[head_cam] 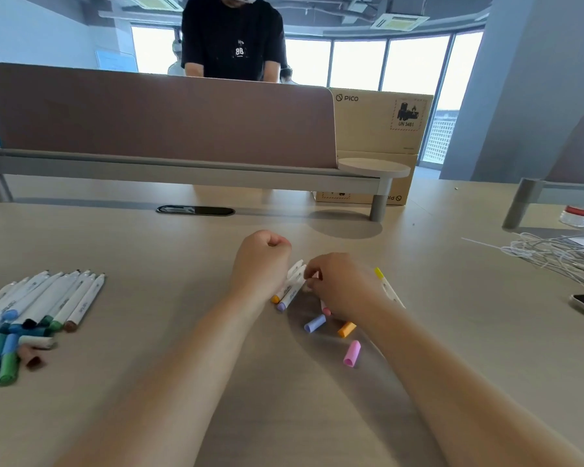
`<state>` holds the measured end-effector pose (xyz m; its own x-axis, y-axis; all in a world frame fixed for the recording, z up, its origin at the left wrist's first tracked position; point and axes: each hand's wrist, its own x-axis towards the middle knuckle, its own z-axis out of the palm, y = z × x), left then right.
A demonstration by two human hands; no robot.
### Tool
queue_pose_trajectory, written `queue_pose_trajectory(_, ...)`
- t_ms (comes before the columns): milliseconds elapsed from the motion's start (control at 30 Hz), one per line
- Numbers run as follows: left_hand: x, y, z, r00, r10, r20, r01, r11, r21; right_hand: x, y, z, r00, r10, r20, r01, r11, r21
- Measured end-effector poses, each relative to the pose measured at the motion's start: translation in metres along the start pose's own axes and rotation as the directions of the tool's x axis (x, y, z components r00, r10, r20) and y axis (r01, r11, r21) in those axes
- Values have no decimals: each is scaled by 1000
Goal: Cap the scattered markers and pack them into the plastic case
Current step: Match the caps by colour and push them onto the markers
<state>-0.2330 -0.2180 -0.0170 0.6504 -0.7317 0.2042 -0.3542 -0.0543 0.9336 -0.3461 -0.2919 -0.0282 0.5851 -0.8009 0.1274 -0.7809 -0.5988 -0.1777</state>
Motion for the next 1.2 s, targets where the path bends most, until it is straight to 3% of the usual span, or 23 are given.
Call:
queue_pose_trajectory(133, 2, 1, -1, 1000, -14, 5, 15, 999, -29, -4, -11, 0, 989, -133, 59, 133, 991, -8)
queue_pose_trajectory(300, 3, -1, 1, 1000, -1, 0, 1, 999, -37, -8, -11, -4, 992, -106, 68, 108, 994, -27)
queue_pose_trajectory(467, 2, 0, 1, 1000, -3, 13, 4, 999, -50, -8, -16, -7, 975, -39, 219, 45, 999, -21)
queue_pose_trajectory(633, 1, 1, -1, 1000, -4, 10, 5, 999, -41, -8, -17, -8, 989, -33, 144, 34, 999, -9)
queue_pose_trajectory(733, 1, 0, -1, 1000, -7, 14, 8, 1000, -26, -8, -14, -8, 998, -54, 11, 54, 999, 1)
queue_pose_trajectory(833, 1, 1, -2, 1000, 9, 17, -9, 1000, -1, -8, -7, -9, 999, -17, -50, 22, 994, 110)
queue_pose_trajectory(1033, 0, 0, 0, 998, 46, 43, -48, 996, 70, -8, -4, -9, 1000, -4, -8, 6, 983, 186)
queue_pose_trajectory(1200, 0, 1, -2, 991, 85, 101, -103, 975, 197, -8, 2, -9, 982, 107, -153, -40, 922, 385)
